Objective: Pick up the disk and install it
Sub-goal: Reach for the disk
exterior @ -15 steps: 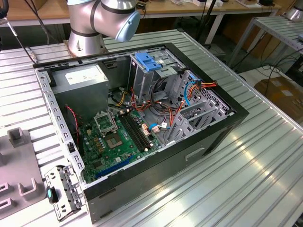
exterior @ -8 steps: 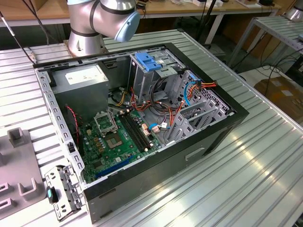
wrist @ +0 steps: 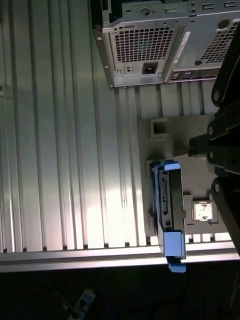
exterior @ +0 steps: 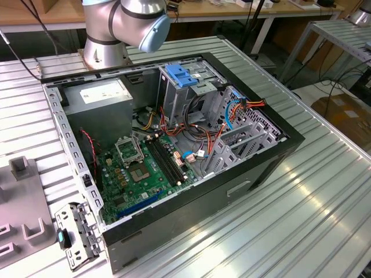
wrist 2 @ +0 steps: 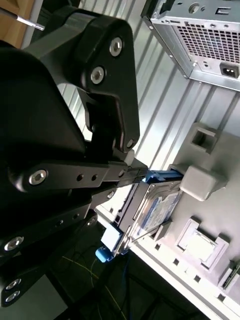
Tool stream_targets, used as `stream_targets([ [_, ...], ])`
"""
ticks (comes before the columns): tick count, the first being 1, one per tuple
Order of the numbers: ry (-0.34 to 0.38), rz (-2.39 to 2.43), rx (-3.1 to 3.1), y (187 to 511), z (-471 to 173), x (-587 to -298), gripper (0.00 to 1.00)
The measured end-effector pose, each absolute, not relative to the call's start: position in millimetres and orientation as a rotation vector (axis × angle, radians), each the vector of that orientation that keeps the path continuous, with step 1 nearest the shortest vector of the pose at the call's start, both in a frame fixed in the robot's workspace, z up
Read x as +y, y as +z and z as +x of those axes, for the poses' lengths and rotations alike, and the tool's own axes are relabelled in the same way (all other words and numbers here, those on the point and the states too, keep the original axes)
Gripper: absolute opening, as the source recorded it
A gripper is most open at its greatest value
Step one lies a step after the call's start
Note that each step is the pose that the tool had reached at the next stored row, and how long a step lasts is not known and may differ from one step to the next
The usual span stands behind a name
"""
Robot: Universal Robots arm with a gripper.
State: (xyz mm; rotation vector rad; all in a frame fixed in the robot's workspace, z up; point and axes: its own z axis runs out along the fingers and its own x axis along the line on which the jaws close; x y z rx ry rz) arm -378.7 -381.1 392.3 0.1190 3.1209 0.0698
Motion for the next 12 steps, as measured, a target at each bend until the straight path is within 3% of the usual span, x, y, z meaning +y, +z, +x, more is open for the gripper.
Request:
stream_targets([
  [12,0.069,0.119,3.124,388,-445,-374,0.11],
])
